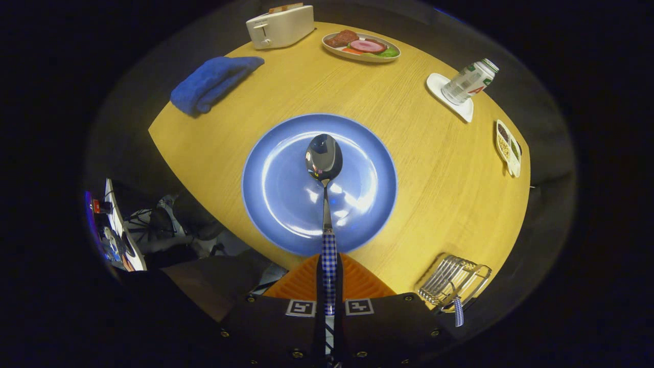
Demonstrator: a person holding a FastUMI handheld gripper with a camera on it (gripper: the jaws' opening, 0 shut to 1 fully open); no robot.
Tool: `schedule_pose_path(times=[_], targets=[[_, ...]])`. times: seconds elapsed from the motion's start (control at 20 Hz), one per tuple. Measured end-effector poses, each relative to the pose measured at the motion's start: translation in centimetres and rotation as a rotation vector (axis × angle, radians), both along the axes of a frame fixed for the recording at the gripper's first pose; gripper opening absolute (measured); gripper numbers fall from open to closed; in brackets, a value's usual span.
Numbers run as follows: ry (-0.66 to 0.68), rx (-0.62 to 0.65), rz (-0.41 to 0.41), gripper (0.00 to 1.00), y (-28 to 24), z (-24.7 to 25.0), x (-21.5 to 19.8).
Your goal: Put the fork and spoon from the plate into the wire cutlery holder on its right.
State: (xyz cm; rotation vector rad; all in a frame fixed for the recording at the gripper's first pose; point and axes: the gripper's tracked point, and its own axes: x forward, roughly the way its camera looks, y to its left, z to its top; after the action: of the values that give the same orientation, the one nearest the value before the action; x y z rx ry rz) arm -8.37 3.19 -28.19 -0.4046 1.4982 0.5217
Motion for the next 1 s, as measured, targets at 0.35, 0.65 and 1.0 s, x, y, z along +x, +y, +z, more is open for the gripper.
schedule_pose_path(times=[0.35, 0.65, 1.0], targets=[[-0.003, -0.112, -0.023, 0.07, -8.0, 3.6, -1.4], [0.025, -0.165, -0.066, 0.07, -13.3, 5.7, -4.1], [0.083, -0.285, -0.080, 0.07, -19.2, 7.2, -4.6]])
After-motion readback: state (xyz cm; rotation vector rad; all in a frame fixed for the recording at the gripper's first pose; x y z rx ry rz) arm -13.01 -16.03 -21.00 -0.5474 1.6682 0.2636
